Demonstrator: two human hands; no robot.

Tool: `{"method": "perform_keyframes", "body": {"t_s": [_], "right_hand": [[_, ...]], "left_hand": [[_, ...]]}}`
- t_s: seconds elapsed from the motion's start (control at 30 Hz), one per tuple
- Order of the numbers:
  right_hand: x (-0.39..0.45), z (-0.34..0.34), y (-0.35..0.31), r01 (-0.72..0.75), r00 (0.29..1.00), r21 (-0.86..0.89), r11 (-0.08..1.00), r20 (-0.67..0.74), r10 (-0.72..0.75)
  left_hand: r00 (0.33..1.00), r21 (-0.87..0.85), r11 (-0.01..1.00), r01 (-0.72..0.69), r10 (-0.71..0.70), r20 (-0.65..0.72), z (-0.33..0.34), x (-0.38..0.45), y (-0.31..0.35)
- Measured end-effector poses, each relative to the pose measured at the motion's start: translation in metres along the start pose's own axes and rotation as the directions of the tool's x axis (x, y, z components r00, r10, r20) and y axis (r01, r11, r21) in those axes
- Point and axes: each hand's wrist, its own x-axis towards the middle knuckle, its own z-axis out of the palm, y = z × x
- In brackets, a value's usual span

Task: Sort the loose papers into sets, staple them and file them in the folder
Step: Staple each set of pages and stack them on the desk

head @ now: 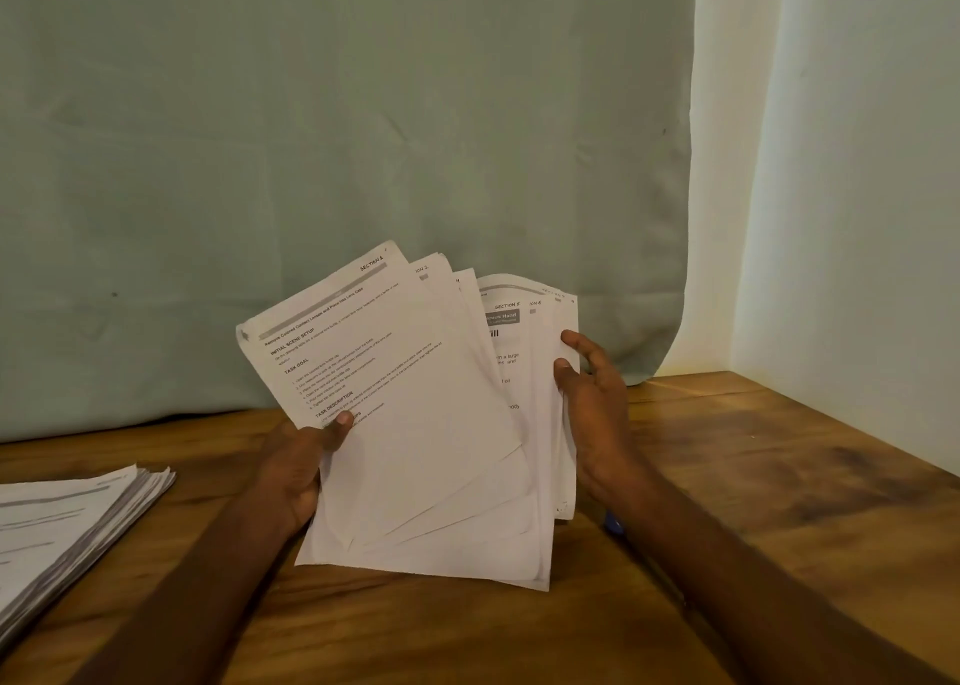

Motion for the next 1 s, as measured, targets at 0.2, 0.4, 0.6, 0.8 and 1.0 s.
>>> {"method": "perform_keyframes", "body": {"t_s": [0.2,0.4,0.6,0.8,1.0], "right_hand": [[-0.002,0.0008,-0.0004,0.067,0.997,-0.054,0.996,0.035,-0.065],[-0.0018,-0.0006,-0.0001,0.119,0.992,-0.046,0.992,0.035,-0.118],[-0.0012,-0.0007,0.0014,0.162,0.985,-0.031,0.986,0.063,-0.16],[-0.0007,-0.0001,0.0046,0.098,0.993,-0.012,0.995,0.066,-0.097],[-0.0045,0.0007,0.0027,0.076,0.992,-0.041,0.996,0.108,-0.072]], "left_hand": [[0.997,0.004,1.0,0.015,-0.015,-0.076,-0.0011,0.0037,-0.0021],[0.99,0.033,0.999,-0.029,0.033,-0.136,-0.0006,0.0049,-0.0047],[0.995,0.008,0.999,-0.031,0.031,-0.097,-0.0021,0.0033,-0.0034],[0.998,0.054,0.998,-0.04,0.043,-0.052,-0.0018,0.003,-0.0034],[0.999,0.029,0.999,-0.028,0.028,0.023,-0.0009,0.0015,-0.0014]]}}
